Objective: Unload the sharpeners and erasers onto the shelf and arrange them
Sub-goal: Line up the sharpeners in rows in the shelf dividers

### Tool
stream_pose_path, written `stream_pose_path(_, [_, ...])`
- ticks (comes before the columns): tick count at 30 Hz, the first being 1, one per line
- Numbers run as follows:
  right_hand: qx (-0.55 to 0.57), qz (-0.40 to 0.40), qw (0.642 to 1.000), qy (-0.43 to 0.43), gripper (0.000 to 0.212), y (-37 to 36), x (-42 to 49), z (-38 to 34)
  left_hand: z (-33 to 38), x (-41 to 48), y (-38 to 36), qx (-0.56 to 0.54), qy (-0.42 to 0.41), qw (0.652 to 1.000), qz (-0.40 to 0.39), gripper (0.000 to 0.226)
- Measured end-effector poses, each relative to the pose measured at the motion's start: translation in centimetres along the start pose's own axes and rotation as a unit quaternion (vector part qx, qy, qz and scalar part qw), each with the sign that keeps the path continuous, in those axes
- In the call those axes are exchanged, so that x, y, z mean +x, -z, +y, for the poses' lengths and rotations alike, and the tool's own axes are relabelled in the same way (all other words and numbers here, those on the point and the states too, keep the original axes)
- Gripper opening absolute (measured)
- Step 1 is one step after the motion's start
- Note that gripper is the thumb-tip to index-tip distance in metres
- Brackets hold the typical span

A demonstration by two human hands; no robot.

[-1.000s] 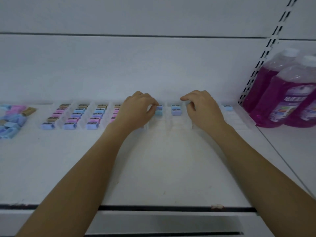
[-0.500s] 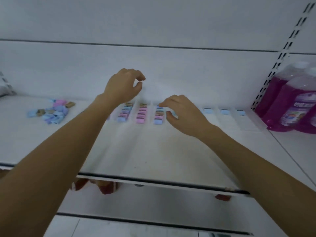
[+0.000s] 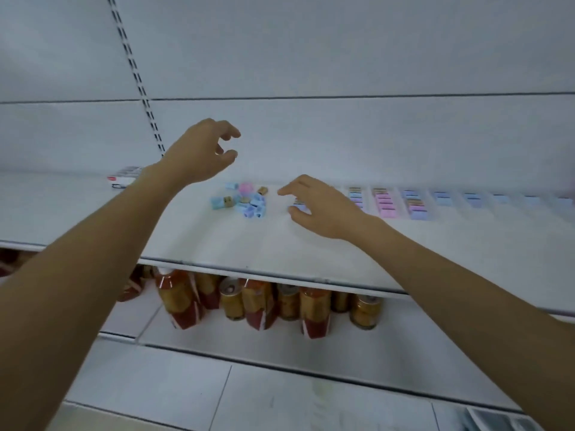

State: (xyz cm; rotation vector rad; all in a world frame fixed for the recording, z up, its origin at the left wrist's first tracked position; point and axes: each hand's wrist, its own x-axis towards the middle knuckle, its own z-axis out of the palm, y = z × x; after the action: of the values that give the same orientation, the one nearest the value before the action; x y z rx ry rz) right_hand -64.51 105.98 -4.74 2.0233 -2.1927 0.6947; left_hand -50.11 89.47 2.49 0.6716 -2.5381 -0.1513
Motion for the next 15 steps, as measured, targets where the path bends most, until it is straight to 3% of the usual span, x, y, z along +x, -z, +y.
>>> stream_pose_path(8, [-0.013,-0.082,0.995,-0.054,0.040,-3.2,7.0,-2.5,-8.2,-3.0,-1.5,-0.018,0.057,0.993,-0.101,0.035])
stream_pose_path(15, [-0.048,-0.174,0.981,-0.074,0.038,-6.4,12.0,-0.8,-11.6,-0.9,-7.0,-0.039,0.052,0.985,-0.162,0.039])
